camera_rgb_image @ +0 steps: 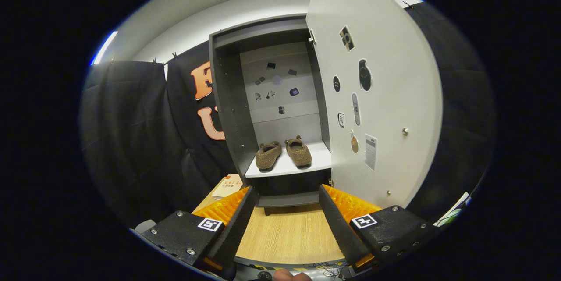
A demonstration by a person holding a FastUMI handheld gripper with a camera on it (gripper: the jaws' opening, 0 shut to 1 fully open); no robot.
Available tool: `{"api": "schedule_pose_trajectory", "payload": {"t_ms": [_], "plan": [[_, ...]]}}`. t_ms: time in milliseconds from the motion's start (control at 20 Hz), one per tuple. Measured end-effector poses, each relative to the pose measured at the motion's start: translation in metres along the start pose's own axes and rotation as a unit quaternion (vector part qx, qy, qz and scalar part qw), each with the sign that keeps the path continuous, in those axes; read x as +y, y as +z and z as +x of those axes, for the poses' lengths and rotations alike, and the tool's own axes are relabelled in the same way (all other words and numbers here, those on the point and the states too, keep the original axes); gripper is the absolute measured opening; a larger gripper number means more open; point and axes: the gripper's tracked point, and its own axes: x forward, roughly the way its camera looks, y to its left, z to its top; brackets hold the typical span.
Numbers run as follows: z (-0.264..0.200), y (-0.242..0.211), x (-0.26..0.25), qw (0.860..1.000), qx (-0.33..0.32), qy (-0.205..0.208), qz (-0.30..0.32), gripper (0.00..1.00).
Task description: Open the shoe cabinet door, grab the shoes and put them into the shoe cabinet, then close the shoe cabinet door.
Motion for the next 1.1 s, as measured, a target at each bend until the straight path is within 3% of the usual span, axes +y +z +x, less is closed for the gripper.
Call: {"api": "schedule_pose_trajectory", "payload": {"t_ms": [300,850,1100], "plan": [[-0.046,0.005,-0.045,0.999,-0.025,0.023,0.015,0.92],[-0.056,0.026,-0.181,0.993,-0.066,-0.099,0.025,0.94],[-0.031,0.036,-0.188,0.992,-0.068,-0.104,0.034,0.94]]}}
